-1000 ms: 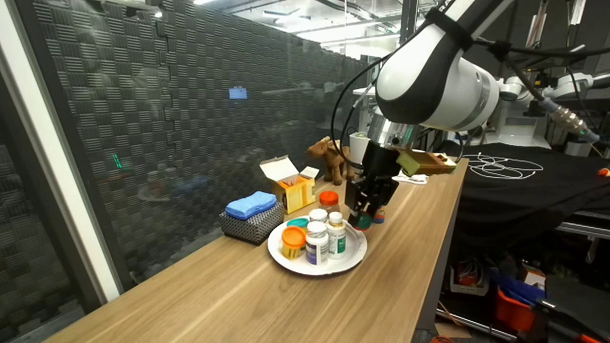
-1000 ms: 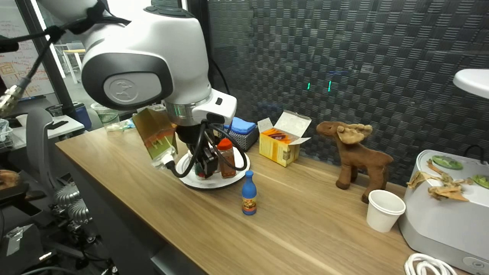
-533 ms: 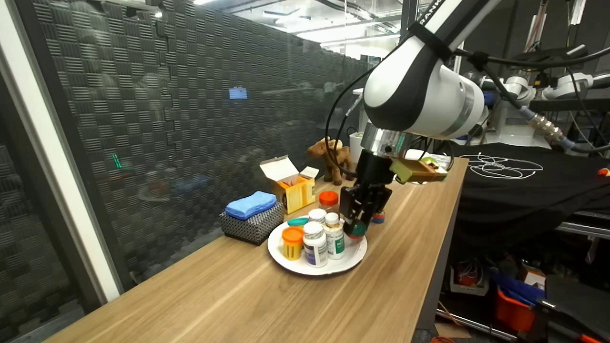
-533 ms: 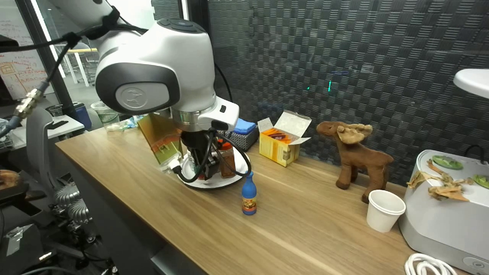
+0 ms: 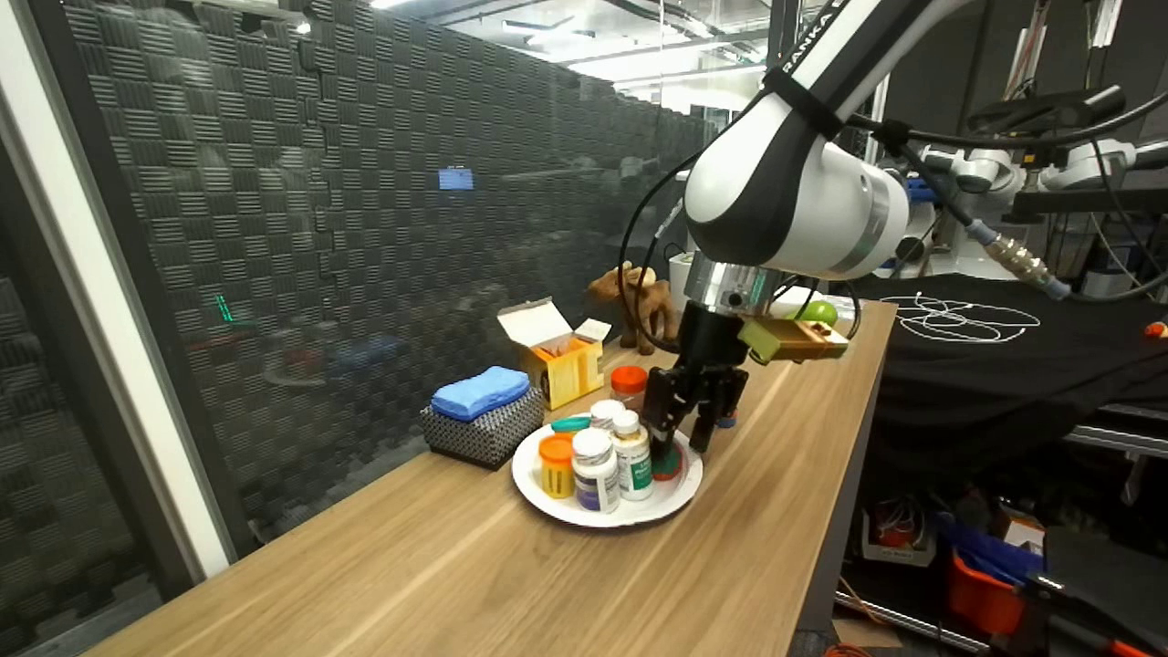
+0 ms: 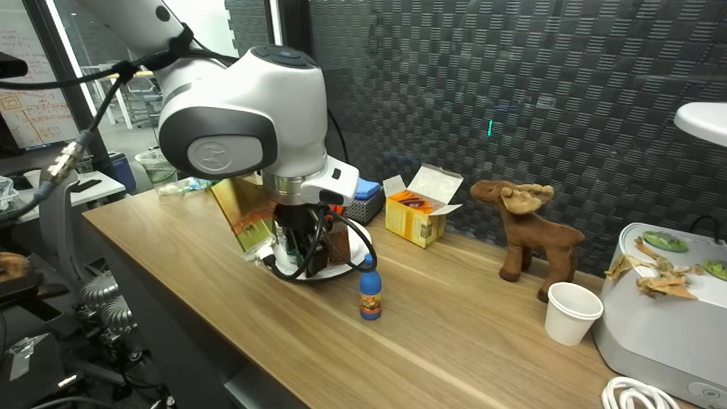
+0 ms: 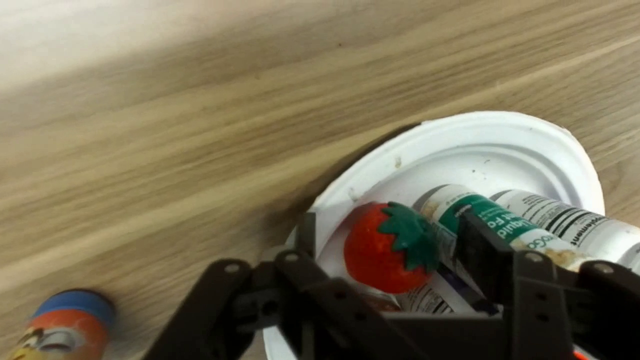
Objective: Put the bottles and the orange plushie surrounding the white plate on the white plate
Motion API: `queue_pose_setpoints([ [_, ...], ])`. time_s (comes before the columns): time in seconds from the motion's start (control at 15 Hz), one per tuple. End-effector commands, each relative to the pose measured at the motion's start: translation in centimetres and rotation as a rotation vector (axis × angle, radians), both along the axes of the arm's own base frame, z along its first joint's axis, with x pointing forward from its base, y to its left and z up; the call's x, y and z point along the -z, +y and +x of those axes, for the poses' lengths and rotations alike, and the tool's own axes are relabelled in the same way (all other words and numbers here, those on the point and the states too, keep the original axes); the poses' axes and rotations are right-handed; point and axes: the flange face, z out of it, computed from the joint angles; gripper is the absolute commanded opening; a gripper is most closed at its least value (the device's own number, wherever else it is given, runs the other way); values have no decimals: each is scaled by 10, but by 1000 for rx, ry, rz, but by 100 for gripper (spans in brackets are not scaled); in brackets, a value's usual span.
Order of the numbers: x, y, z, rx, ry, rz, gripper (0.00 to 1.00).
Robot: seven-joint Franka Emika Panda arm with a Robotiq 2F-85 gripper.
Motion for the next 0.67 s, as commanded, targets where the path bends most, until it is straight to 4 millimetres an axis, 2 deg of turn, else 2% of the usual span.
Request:
queue_pose_setpoints([
  [0.0,-4,4,9,-3,3,22,100],
  [0.2,-10,1,12,2,-4,23,100],
  [0.6,-32,-18,24,63,-59,14,100],
])
